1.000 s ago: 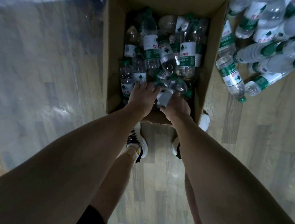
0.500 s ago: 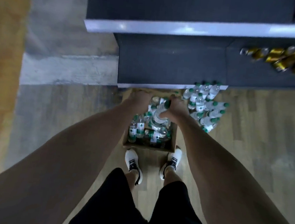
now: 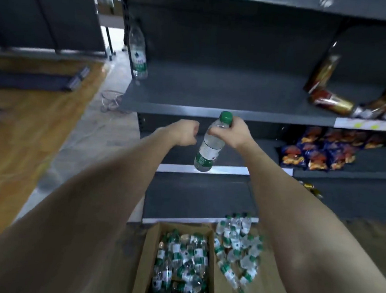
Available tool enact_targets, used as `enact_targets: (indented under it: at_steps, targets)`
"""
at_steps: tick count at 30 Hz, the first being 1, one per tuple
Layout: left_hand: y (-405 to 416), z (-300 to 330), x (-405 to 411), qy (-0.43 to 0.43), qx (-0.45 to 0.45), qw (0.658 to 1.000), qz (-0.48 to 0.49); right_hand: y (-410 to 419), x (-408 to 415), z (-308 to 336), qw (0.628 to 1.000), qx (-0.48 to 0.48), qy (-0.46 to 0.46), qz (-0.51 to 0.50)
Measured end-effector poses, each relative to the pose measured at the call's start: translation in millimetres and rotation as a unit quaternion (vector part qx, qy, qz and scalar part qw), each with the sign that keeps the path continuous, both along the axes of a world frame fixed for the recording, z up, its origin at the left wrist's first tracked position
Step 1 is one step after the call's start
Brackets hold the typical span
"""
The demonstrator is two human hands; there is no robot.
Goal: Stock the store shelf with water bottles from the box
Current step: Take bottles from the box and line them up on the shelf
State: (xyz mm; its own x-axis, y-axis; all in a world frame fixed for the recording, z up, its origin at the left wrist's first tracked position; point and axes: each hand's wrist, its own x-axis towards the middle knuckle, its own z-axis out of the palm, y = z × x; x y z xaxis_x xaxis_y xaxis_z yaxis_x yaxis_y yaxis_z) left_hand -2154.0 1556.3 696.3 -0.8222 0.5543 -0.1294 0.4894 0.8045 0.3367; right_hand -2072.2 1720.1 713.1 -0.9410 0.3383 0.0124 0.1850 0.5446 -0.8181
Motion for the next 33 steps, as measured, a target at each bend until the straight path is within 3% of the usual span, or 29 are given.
enact_targets:
  at_steps: [5,10,13,19,23,33]
  targets:
    - [-6,70,-14,0.021,0.023,1.000,0.002,-1,-7,84,0.996,0.060,0.067,0.023]
    - [-6,96,-18,-0.059,0.059,0.996,-0.024,-1,-20,132,0.994,0.084,0.061,0.044]
    - [3,107,-14,-0.109,0.156,0.981,-0.048,1,-29,148,0.991,0.101,0.061,0.065]
    - [40,108,-14,-0.152,0.342,0.927,0.039,20,-53,155,0.989,0.078,0.047,0.113]
    - [49,105,-26,-0.141,0.331,0.928,0.099,39,-75,153,0.982,0.015,-0.030,0.187]
    - [19,105,-73,-0.102,0.359,0.901,0.221,65,-136,112,0.972,0.089,-0.071,0.204]
